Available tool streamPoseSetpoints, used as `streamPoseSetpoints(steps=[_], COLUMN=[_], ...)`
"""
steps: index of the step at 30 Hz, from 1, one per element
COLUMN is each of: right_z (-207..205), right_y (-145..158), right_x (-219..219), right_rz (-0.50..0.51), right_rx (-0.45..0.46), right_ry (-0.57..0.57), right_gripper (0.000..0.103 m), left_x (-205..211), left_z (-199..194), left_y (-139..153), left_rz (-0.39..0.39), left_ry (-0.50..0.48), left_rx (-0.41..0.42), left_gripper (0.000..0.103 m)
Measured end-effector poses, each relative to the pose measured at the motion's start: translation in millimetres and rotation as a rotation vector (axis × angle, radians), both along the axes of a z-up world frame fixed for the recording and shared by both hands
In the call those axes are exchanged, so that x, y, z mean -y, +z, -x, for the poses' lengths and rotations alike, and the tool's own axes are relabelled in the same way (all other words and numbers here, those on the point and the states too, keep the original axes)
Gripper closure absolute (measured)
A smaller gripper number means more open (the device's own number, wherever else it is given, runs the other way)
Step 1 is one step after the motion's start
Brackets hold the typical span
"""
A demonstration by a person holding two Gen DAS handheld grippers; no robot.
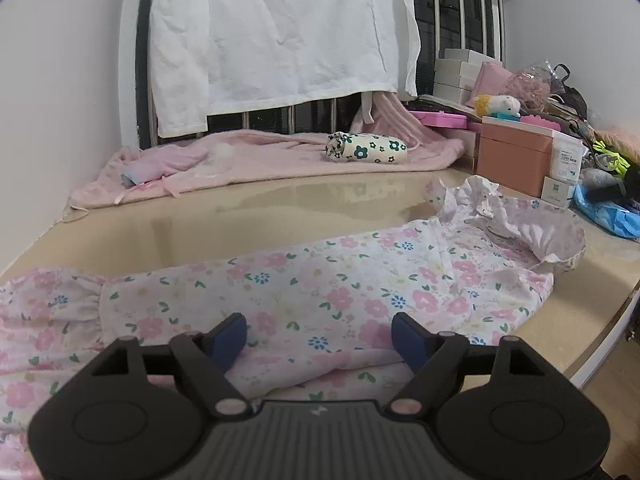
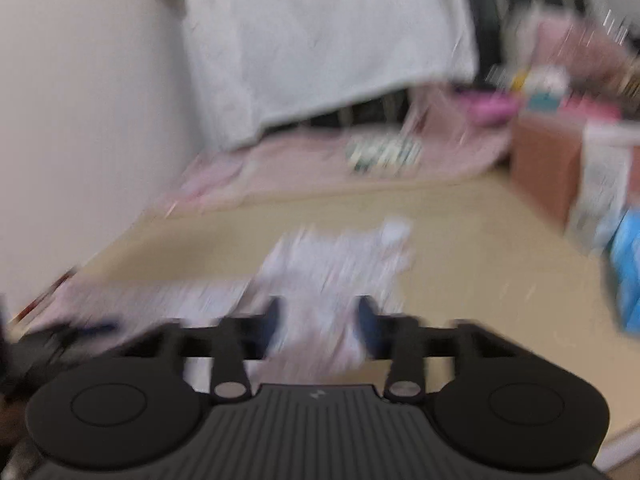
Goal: Fold clothes
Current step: 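Grasp the ruffled collar end with the right gripper and fold it toward the skirt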
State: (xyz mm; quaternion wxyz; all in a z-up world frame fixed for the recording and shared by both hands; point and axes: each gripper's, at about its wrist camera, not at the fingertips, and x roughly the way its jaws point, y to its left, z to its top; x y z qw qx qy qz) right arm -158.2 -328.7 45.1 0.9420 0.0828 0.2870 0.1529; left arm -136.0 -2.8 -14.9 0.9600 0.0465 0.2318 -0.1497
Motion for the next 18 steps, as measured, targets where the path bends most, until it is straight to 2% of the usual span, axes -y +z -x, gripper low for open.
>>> streamPoseSetpoints(steps=[2,5,7,8,11,14,16,18], right_z=[-2.2,-15.0,-28.6,-42.8,-69.7,-47.8,-29.9,-31.5], right_y=[-16.9,-34.8,-38.3,-40.7,-47.8,-29.6,-16.9,-18.0], right_x=[-12.0,-44.7,-58.8,-65.6,-80.7,-62.4,-36.2,-23.8], right_rz=[-0.019,0.005,0.018,0.064,0.141,0.069,-0.024,-0.028], right_rx=[-0.071,-0.032,0.017,0.028,-0.025,0.067,0.125,0.117], right_ry=[0.092,0.115,0.081,0.055,0.084,0.105,0.067,0.001], right_gripper=[0.091,0.092,0.092,0.091,0.089,0.089,0.089,0.09], left_x=[0.6,-0.3,-0.9,-1.3,-1.3,-2.2,-2.0,-1.5], left_z=[0.5,2.4,3.6,3.9,4.5,4.6,4.4,3.2], left_y=[0.1,-0.6,-0.1,-0.1,-0.8,-1.7,-0.7,1.3], left_rz=[-0.001,-0.003,-0.005,-0.004,-0.003,-0.002,-0.007,-0.01], left_ry=[0.002,-0.003,-0.004,-0.005,-0.003,-0.005,-0.006,-0.006], left_rx=[-0.001,0.003,0.001,0.0,0.004,0.009,0.005,-0.008], left_gripper=[0.024,0.024,0.023,0.023,0.023,0.022,0.022,0.022])
